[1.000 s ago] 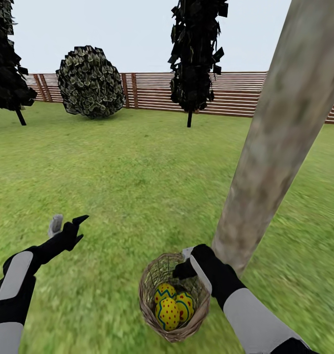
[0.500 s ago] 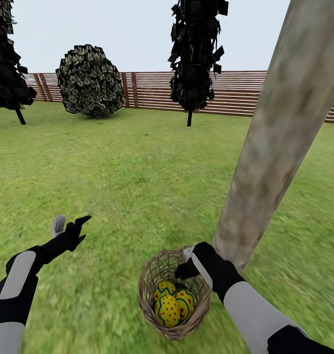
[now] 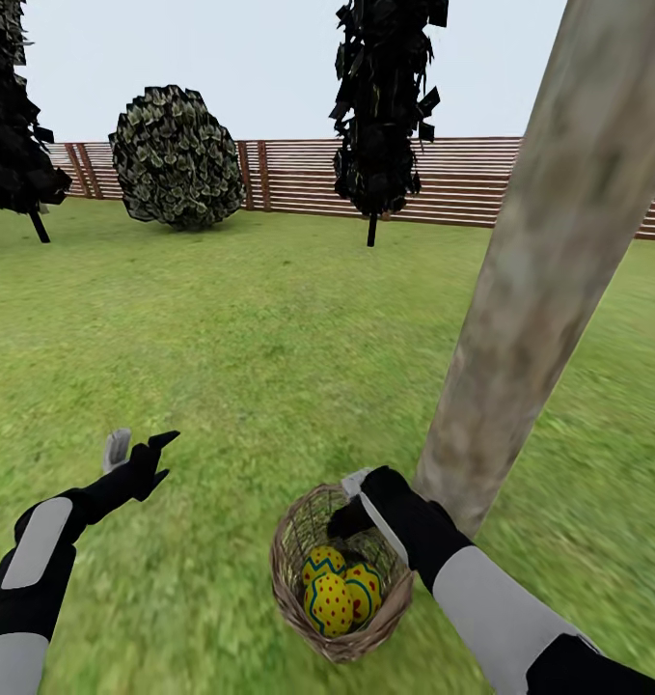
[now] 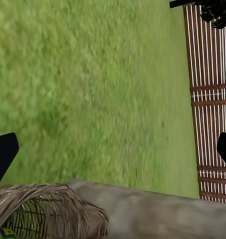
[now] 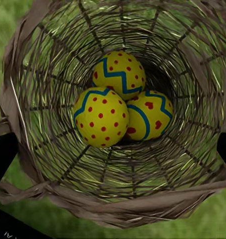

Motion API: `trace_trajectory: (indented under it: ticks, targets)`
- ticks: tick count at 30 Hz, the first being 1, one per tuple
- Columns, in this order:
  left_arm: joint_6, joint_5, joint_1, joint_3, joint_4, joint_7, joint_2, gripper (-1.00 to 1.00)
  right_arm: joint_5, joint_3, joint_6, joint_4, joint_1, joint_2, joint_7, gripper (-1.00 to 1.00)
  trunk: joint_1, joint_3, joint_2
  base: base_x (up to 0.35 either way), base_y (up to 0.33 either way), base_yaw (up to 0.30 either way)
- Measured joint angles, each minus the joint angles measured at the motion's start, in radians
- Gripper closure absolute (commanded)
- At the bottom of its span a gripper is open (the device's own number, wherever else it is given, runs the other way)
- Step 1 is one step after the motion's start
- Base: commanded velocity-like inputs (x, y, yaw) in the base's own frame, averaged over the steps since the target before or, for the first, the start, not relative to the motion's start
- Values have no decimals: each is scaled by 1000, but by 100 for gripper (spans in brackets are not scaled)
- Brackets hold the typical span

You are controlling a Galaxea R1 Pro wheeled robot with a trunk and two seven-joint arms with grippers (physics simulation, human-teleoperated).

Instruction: Take the three Easter eggs out of the wicker basket on the lawn in the garden, then place them on the lawn next to a single tree (choose any tree) so that all three eggs are next to the same tree and none are left in the basket.

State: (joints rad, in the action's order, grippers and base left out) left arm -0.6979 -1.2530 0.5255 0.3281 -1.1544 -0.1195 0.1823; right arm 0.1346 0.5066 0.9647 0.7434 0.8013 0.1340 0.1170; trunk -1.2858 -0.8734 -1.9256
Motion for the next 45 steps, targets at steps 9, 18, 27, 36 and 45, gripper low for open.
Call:
trace_trajectory:
  ticks: [9,18,27,36,45]
  targets:
    - [1,0,0,0,4,0,0,-100,1,4,-23,46,0,1,1,-100,-35,-28,-63,0,0,0]
    - [2,-1,0,0,5,0,1,-100,7,-2,-53,3,0,0,43,-100,-69,-56,-126,0,0,0]
    - [2,0,0,0,6,0,1,-100,3,-2,-42,-56,21,0,40,-100,-104,-85,-189,0,0,0]
    - [3,1,0,1,20,0,1,-100,-41,1,-42,-74,57,1,48,-100,-138,-113,-252,0,0,0]
    - [4,-2,0,3,54,2,4,-100,-53,1,-41,-93,68,2,82,-100,-173,-141,-315,0,0,0]
